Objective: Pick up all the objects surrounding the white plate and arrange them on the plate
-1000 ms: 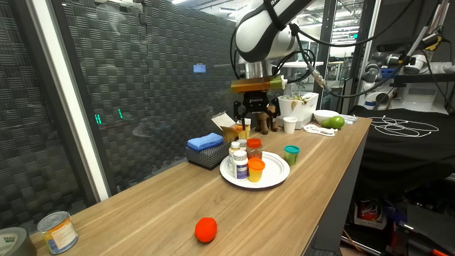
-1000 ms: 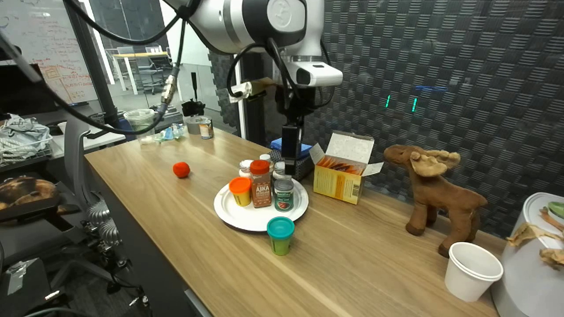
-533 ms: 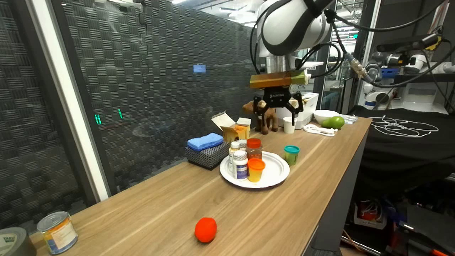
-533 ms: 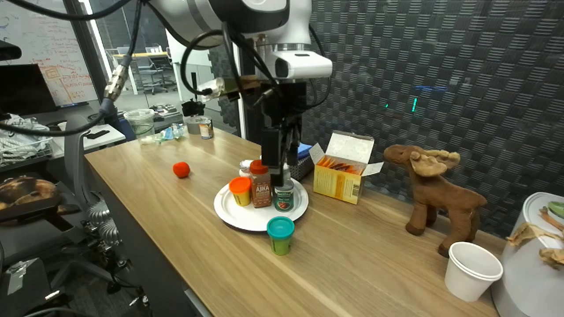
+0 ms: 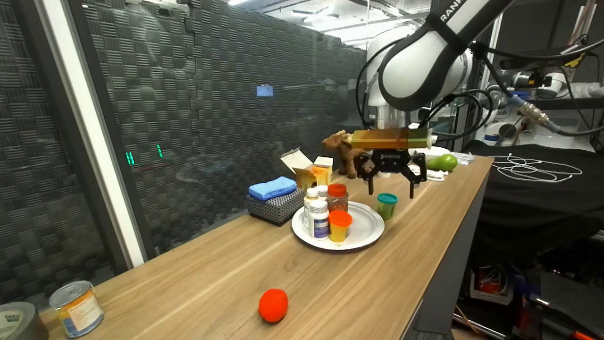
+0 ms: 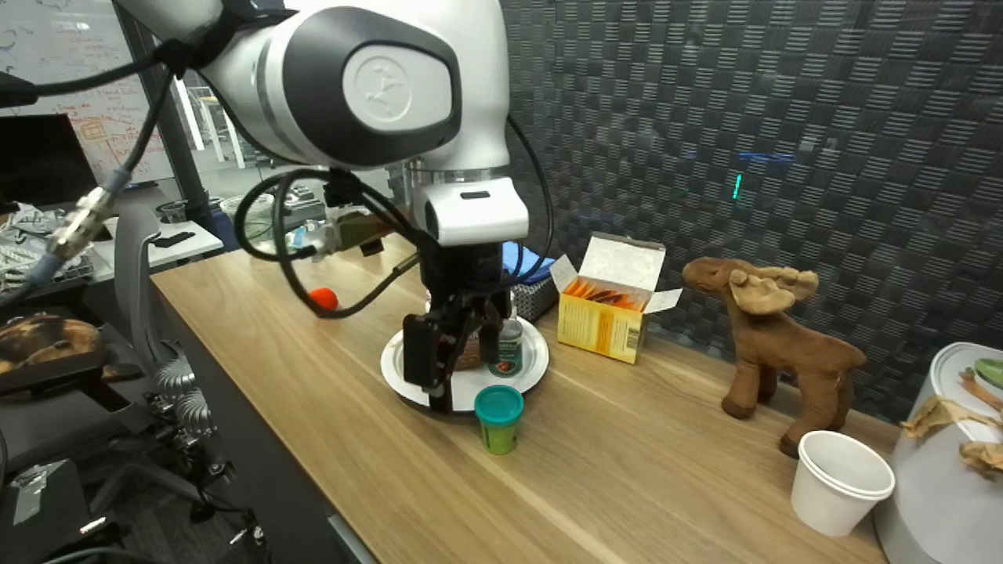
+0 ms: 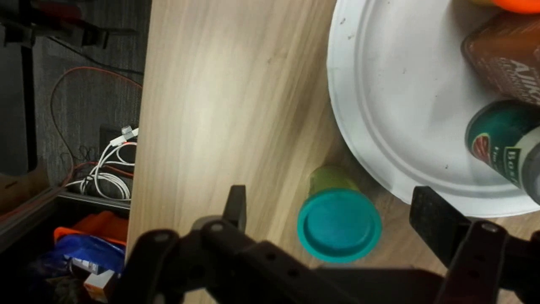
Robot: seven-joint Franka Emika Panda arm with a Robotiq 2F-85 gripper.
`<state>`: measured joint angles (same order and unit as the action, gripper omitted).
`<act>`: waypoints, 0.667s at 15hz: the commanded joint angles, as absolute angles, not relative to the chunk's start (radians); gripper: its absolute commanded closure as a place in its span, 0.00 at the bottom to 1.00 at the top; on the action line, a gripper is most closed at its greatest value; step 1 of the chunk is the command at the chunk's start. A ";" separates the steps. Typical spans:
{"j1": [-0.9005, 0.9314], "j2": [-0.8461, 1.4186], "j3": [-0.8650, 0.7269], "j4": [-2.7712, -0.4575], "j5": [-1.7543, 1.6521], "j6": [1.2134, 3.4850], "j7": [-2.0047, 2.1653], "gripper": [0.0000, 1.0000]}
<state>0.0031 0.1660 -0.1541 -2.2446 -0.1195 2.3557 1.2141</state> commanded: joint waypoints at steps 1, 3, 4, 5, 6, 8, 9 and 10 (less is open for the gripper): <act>-0.015 0.146 -0.162 -2.328 -0.136 2.476 1.286 0.00; -0.026 0.158 -0.171 -2.340 -0.133 2.521 1.303 0.00; -0.031 0.156 -0.176 -2.342 -0.131 2.543 1.309 0.00; -0.034 0.156 -0.181 -2.341 -0.135 2.559 1.318 0.00; -0.037 0.155 -0.185 -2.340 -0.133 2.573 1.319 0.00; -0.040 0.160 -0.192 -2.331 -0.138 2.594 1.325 0.00; -0.043 0.165 -0.194 -2.318 -0.135 2.593 1.318 0.00; -0.045 0.169 -0.196 -2.308 -0.133 2.591 1.314 0.00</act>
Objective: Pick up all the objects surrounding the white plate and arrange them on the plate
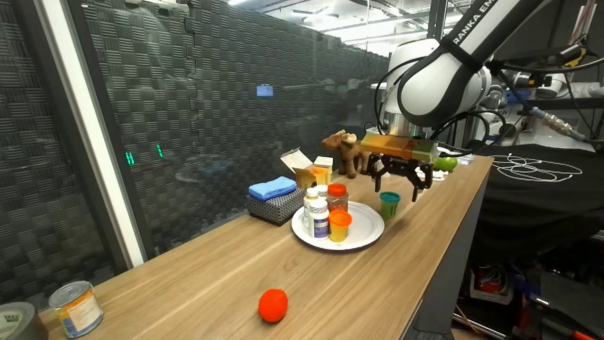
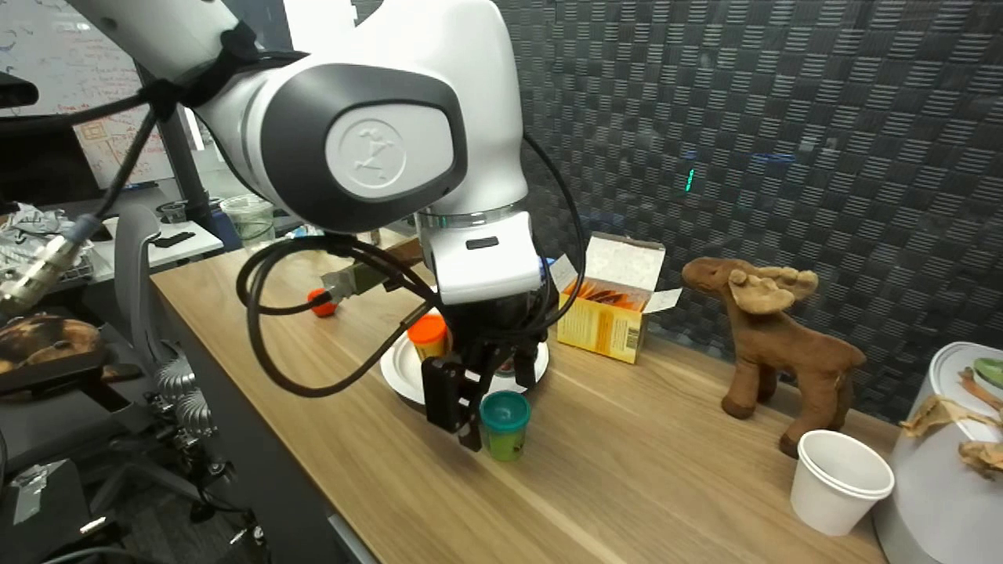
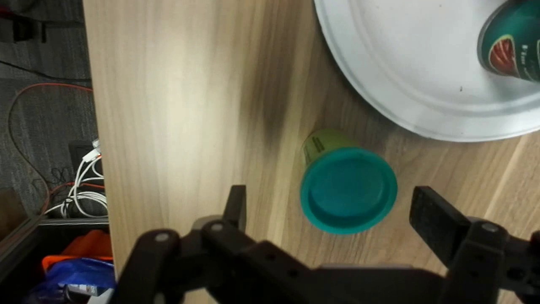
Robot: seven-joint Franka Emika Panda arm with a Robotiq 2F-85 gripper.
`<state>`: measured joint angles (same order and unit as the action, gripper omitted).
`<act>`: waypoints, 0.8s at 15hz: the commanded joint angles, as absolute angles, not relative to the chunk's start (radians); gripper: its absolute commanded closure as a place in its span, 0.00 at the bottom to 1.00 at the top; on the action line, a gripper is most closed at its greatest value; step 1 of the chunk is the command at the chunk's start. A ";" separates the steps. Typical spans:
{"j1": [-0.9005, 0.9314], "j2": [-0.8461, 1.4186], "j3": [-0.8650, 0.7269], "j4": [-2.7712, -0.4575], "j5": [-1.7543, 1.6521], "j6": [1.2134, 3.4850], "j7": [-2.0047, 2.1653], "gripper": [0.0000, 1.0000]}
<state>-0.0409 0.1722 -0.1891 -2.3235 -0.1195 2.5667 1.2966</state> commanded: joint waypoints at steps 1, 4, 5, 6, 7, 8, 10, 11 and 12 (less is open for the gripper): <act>-0.048 0.173 -0.194 -2.301 -0.122 2.592 1.301 0.00; -0.055 0.184 -0.183 -2.275 -0.088 2.592 1.264 0.00; -0.055 0.187 -0.181 -2.267 -0.084 2.588 1.257 0.00; -0.054 0.190 -0.179 -2.258 -0.082 2.585 1.248 0.00; -0.054 0.194 -0.177 -2.249 -0.079 2.581 1.238 0.00; -0.054 0.198 -0.174 -2.242 -0.073 2.576 1.225 0.00; -0.054 0.204 -0.171 -2.230 -0.066 2.571 1.206 0.00; -0.055 0.207 -0.169 -2.226 -0.058 2.568 1.193 0.00; -0.055 0.210 -0.168 -2.222 -0.052 2.567 1.182 0.00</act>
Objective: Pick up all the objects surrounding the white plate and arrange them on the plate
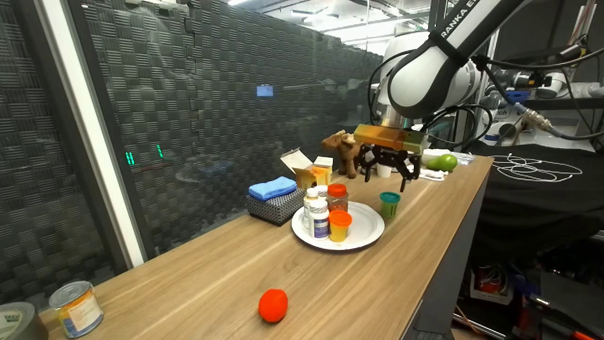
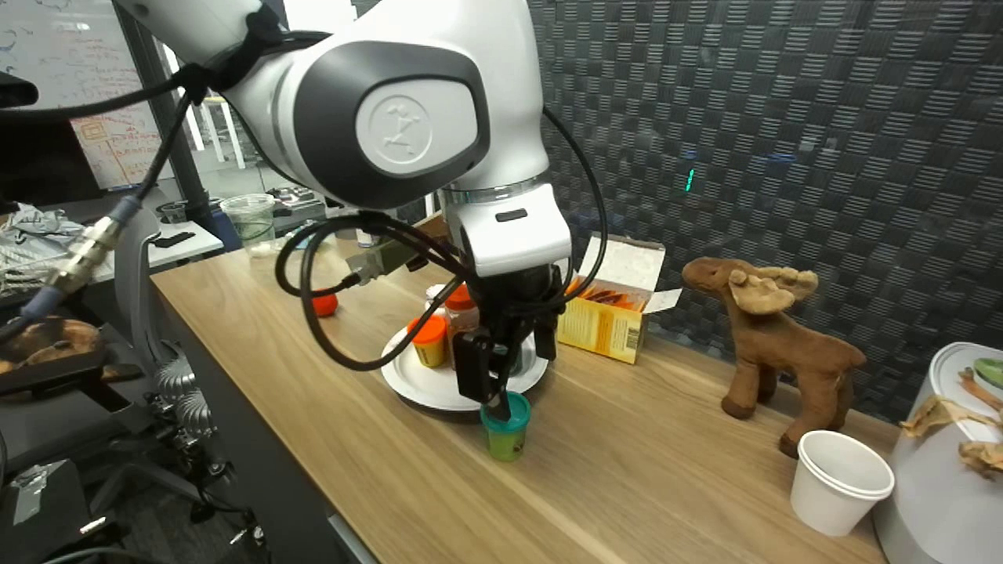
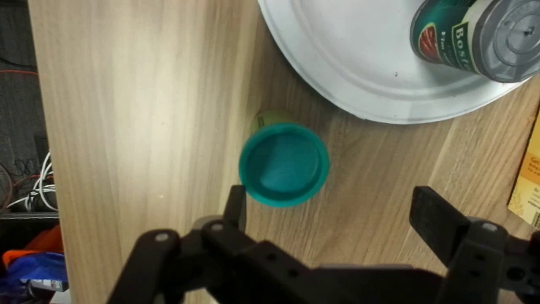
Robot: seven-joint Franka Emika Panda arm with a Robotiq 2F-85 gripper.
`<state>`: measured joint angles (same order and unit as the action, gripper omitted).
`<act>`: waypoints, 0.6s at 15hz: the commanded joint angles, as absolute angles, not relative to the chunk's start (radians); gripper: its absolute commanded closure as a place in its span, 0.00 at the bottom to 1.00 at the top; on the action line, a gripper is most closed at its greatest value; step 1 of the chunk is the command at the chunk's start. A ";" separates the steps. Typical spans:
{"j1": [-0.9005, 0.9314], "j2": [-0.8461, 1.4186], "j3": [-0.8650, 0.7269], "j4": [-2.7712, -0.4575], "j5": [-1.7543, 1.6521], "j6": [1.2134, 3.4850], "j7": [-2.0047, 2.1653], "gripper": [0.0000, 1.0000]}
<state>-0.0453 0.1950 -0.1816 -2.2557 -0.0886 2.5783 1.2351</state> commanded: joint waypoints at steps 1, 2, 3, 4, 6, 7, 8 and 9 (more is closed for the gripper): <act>-0.055 0.210 -0.166 -2.220 -0.044 2.565 1.168 0.00; -0.054 0.210 -0.167 -2.218 -0.041 2.559 1.160 0.00; -0.053 0.206 -0.166 -2.219 -0.034 2.554 1.145 0.00; -0.051 0.202 -0.168 -2.221 -0.036 2.550 1.142 0.00; -0.046 0.187 -0.174 -2.229 -0.051 2.548 1.144 0.00; -0.045 0.181 -0.177 -2.231 -0.057 2.545 1.145 0.00; -0.045 0.174 -0.177 -2.235 -0.058 2.542 1.143 0.00; -0.035 0.167 -0.174 -2.275 -0.066 2.570 1.159 0.00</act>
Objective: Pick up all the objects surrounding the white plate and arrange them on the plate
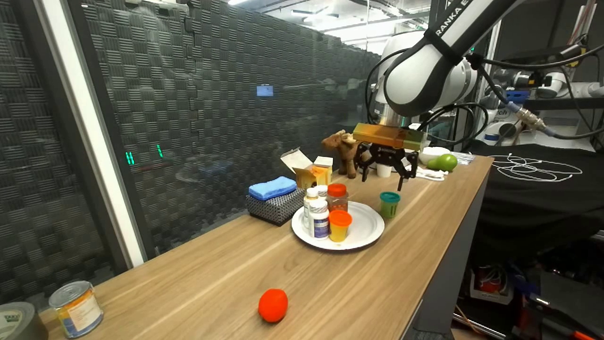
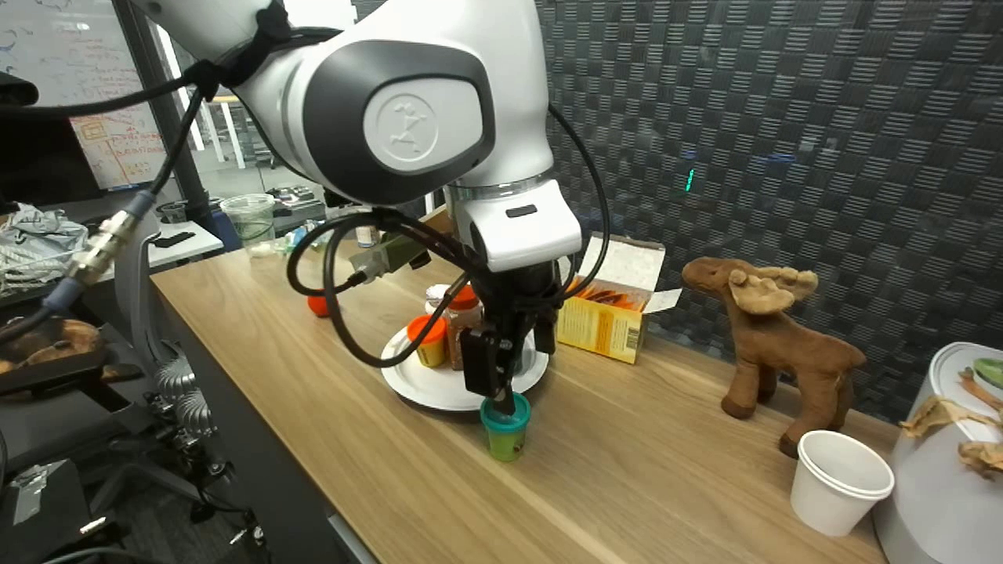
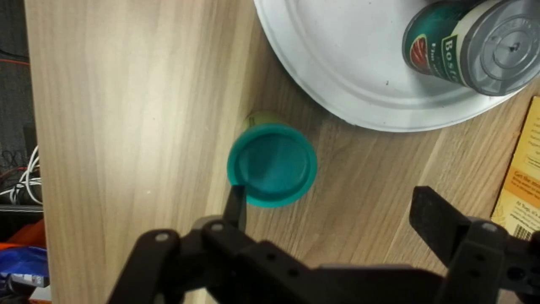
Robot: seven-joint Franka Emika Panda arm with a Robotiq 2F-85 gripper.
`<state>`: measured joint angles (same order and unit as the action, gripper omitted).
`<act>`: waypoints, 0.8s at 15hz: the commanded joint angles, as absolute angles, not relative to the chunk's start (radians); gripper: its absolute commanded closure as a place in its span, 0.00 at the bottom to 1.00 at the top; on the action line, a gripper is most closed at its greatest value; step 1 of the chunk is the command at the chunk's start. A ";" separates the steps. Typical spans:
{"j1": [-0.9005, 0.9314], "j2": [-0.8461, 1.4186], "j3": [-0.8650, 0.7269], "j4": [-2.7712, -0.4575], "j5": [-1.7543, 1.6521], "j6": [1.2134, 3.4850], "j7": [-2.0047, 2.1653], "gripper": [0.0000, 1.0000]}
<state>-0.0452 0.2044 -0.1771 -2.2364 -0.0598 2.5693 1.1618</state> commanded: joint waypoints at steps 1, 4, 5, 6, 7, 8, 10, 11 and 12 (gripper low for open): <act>-0.032 0.164 -0.173 -2.283 -0.068 2.568 1.159 0.00; -0.021 0.169 -0.167 -2.315 -0.066 2.567 1.160 0.00; -0.017 0.167 -0.165 -2.327 -0.066 2.568 1.163 0.00; -0.012 0.165 -0.166 -2.339 -0.074 2.570 1.172 0.00; -0.006 0.163 -0.172 -2.349 -0.089 2.573 1.192 0.00; -0.003 0.160 -0.175 -2.358 -0.098 2.575 1.204 0.00; 0.002 0.166 -0.188 -2.354 -0.134 2.569 1.239 0.00; -0.002 0.172 -0.193 -2.339 -0.150 2.562 1.249 0.00; -0.002 0.177 -0.197 -2.332 -0.166 2.562 1.263 0.00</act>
<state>-0.0115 0.1993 -0.1753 -2.3347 -0.1140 2.5693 1.2115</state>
